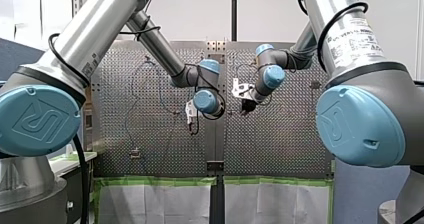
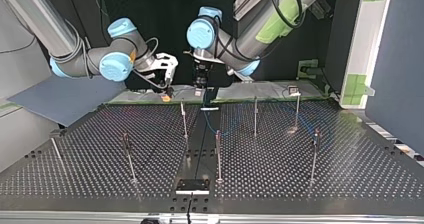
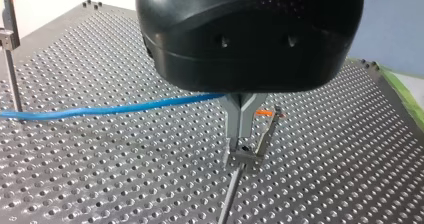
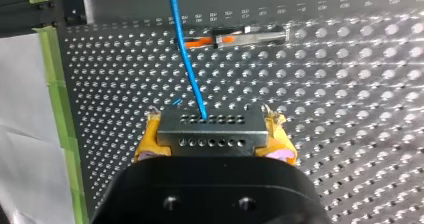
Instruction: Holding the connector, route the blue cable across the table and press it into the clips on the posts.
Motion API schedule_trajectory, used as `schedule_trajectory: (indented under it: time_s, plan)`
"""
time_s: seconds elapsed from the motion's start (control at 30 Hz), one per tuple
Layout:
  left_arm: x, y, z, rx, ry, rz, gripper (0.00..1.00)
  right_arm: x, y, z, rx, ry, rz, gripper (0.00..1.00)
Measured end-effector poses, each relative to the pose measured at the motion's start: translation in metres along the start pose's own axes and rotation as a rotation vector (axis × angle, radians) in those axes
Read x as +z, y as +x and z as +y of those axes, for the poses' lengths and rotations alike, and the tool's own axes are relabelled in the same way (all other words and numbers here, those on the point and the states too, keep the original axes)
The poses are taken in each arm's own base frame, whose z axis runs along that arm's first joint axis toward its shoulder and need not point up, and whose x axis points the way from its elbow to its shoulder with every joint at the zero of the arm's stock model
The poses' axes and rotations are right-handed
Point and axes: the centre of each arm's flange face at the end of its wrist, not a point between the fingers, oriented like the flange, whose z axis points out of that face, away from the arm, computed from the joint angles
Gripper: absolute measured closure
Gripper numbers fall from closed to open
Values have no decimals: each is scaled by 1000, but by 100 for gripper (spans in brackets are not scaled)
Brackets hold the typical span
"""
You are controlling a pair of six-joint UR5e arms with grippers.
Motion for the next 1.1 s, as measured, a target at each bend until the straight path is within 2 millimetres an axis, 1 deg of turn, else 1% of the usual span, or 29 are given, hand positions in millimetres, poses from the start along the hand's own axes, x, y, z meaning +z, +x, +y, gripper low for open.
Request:
schedule_trajectory:
  time_s: [0.03,0.17,0.27,0.53,0.67,0.7,0.73,0.87,0.97,1.1]
  plan:
    - [1,0,0,-3,3,-3,95,0,-3,1,1,-2,-1,100]
    - [4,0,2,-20,8,-9,95,0,-9,7,11,-10,0,100]
    - [9,6,3,-23,7,-4,95,1,-11,14,24,-19,9,100]
    - [30,21,-2,-28,22,-2,95,6,-4,30,52,-32,65,100]
    - [35,22,-4,-36,31,-7,95,8,-2,33,62,-31,84,100]
    - [36,21,-3,-40,33,-9,95,9,-1,35,68,-31,91,100]
    - [37,21,-2,-43,33,-10,93,10,0,37,76,-29,100,100]
    - [41,20,2,-52,34,-11,93,14,2,40,98,-10,128,100]
    - [43,22,4,-58,40,-8,93,21,-3,42,105,-2,134,100]
    - [50,33,3,-58,50,5,93,29,-14,45,111,-1,124,100]
